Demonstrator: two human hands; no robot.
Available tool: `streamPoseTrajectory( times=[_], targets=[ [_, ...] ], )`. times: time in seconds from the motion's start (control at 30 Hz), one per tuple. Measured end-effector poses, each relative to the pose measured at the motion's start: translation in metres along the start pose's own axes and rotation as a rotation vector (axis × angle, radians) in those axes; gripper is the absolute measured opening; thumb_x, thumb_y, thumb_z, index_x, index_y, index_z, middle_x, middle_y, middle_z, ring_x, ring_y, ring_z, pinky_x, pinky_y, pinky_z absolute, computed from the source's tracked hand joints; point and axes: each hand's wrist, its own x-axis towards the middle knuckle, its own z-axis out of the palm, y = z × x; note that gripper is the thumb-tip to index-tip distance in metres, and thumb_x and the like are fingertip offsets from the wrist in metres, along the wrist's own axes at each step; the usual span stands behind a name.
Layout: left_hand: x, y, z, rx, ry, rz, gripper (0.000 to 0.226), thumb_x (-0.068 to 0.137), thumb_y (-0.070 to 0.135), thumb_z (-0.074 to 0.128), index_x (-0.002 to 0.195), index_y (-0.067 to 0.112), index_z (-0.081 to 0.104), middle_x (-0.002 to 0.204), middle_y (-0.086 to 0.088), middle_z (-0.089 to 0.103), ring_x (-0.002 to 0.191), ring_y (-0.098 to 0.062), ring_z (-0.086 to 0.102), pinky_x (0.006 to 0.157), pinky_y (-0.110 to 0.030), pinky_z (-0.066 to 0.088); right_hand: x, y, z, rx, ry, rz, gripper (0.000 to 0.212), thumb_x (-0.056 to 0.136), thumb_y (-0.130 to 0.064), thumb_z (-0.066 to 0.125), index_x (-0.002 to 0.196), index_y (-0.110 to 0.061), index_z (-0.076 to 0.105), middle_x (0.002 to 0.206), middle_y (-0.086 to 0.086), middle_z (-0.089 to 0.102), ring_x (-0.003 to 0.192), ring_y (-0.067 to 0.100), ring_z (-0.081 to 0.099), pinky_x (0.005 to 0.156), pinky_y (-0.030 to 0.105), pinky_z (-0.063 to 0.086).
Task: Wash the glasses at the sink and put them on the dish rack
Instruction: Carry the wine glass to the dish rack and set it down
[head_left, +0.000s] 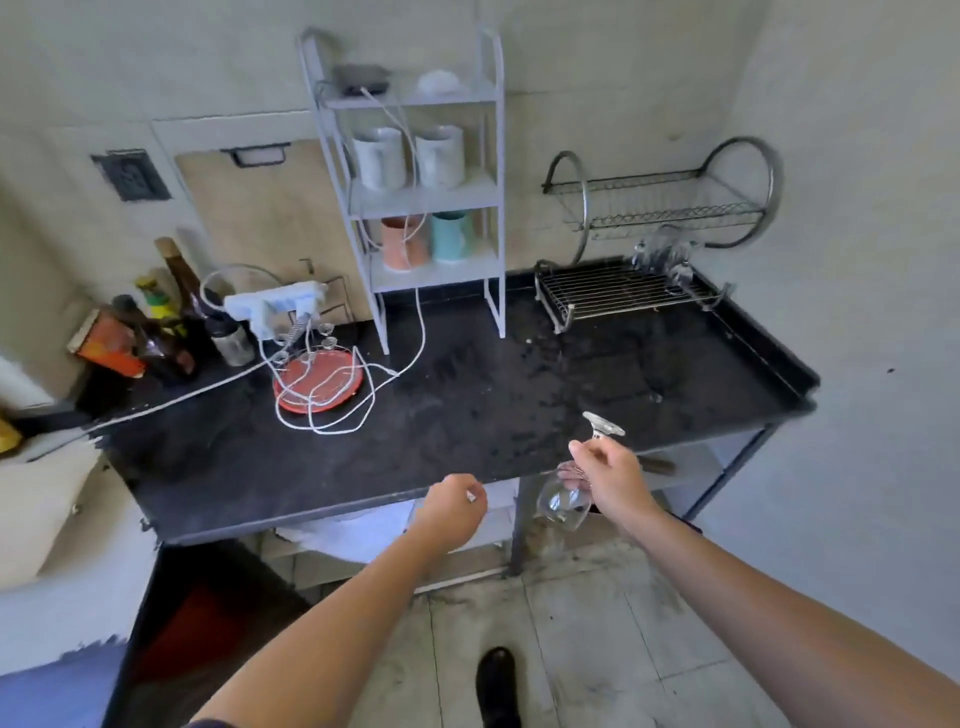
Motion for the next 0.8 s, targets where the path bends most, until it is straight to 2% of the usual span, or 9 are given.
streamPoseTrajectory(
  times=[0.1, 0.2, 0.3, 0.37, 0.47, 0.53, 0.6, 0.7, 0.8],
  targets=[
    [0.054, 0.044, 0.008, -0.003, -0.062, 0.076, 0.020, 0.090, 0.018, 0.050, 0.093, 0.011, 0.068, 0.091, -0.010, 0.069, 0.081, -0.026, 0.064, 0.077, -0.037, 0.055, 0.053, -0.010, -0.031, -0.003, 0.106, 0.030, 0.032, 0.100, -0.018, 0.052, 0.071, -0.004, 0.051, 0.069, 0.009, 0.059, 0.056, -0.003, 0.059, 0.052, 0.010, 0.046],
    [0.106, 0.085, 0.008, 0.020, -0.105, 0.128, 0.020, 0.091, 0.018, 0.048, 0.096, 0.013, 0.067, 0.092, -0.006, 0.068, 0.085, -0.024, 0.065, 0.081, -0.037, 0.057, 0.110, -0.024, -0.056, 0.057, 0.188, 0.113, 0.031, 0.101, -0.023, 0.049, 0.077, -0.005, 0.056, 0.091, 0.021, 0.067, 0.077, 0.020, 0.067, 0.071, 0.026, 0.057],
    [0.152, 0.126, 0.000, 0.050, -0.124, 0.177, 0.020, 0.092, 0.020, 0.049, 0.099, 0.014, 0.067, 0.091, -0.005, 0.069, 0.083, -0.023, 0.066, 0.075, -0.033, 0.056, 0.157, -0.044, -0.079, 0.150, 0.242, 0.211, 0.021, 0.101, -0.008, 0.044, 0.088, 0.005, 0.052, 0.072, 0.016, 0.052, 0.053, 0.015, 0.057, 0.038, 0.011, 0.042],
    [0.179, 0.152, -0.004, 0.069, -0.121, 0.214, 0.020, 0.092, 0.021, 0.050, 0.101, 0.015, 0.067, 0.091, -0.004, 0.069, 0.080, -0.022, 0.066, 0.070, -0.029, 0.053, 0.183, -0.053, -0.096, 0.132, 0.251, 0.235, 0.013, 0.099, 0.000, 0.042, 0.089, 0.007, 0.047, 0.062, 0.016, 0.047, 0.047, 0.012, 0.048, 0.033, 0.010, 0.033],
    [0.212, 0.190, -0.007, 0.108, -0.116, 0.262, 0.021, 0.093, 0.021, 0.050, 0.103, 0.015, 0.067, 0.094, -0.003, 0.068, 0.084, -0.020, 0.064, 0.073, -0.028, 0.052, 0.219, -0.056, -0.118, 0.155, 0.277, 0.259, 0.016, 0.094, -0.006, 0.050, 0.087, 0.008, 0.056, 0.082, 0.019, 0.059, 0.063, 0.012, 0.055, 0.051, 0.017, 0.044],
    [0.234, 0.214, -0.007, 0.128, -0.106, 0.295, 0.021, 0.093, 0.021, 0.049, 0.103, 0.016, 0.067, 0.092, -0.002, 0.068, 0.084, -0.020, 0.064, 0.076, -0.033, 0.055, 0.249, -0.055, -0.132, 0.181, 0.312, 0.233, 0.023, 0.090, -0.012, 0.058, 0.085, 0.010, 0.063, 0.086, 0.013, 0.061, 0.077, 0.016, 0.057, 0.072, 0.033, 0.054],
    [0.256, 0.237, -0.006, 0.158, -0.079, 0.344, 0.021, 0.094, 0.020, 0.048, 0.104, 0.016, 0.066, 0.090, -0.002, 0.068, 0.081, -0.020, 0.065, 0.075, -0.035, 0.056, 0.280, -0.053, -0.144, 0.163, 0.345, 0.211, 0.027, 0.084, -0.019, 0.064, 0.081, 0.008, 0.067, 0.083, 0.013, 0.066, 0.080, 0.018, 0.060, 0.089, 0.051, 0.053],
    [0.289, 0.273, -0.005, 0.216, 0.025, 0.443, 0.021, 0.095, 0.020, 0.047, 0.106, 0.015, 0.064, 0.099, -0.004, 0.064, 0.087, -0.021, 0.061, 0.077, -0.034, 0.052, 0.334, -0.048, -0.162, 0.131, 0.374, 0.179, 0.022, 0.085, -0.027, 0.069, 0.089, -0.007, 0.076, 0.094, 0.010, 0.073, 0.089, 0.021, 0.067, 0.089, 0.048, 0.055],
    [0.327, 0.309, -0.002, 0.260, 0.187, 0.554, 0.023, 0.095, 0.019, 0.046, 0.110, 0.015, 0.063, 0.108, -0.002, 0.058, 0.097, -0.018, 0.056, 0.084, -0.033, 0.049, 0.392, -0.050, -0.182, 0.086, 0.402, 0.157, 0.027, 0.088, -0.030, 0.069, 0.096, -0.004, 0.074, 0.094, 0.011, 0.072, 0.086, 0.024, 0.066, 0.085, 0.046, 0.052]
  ],
)
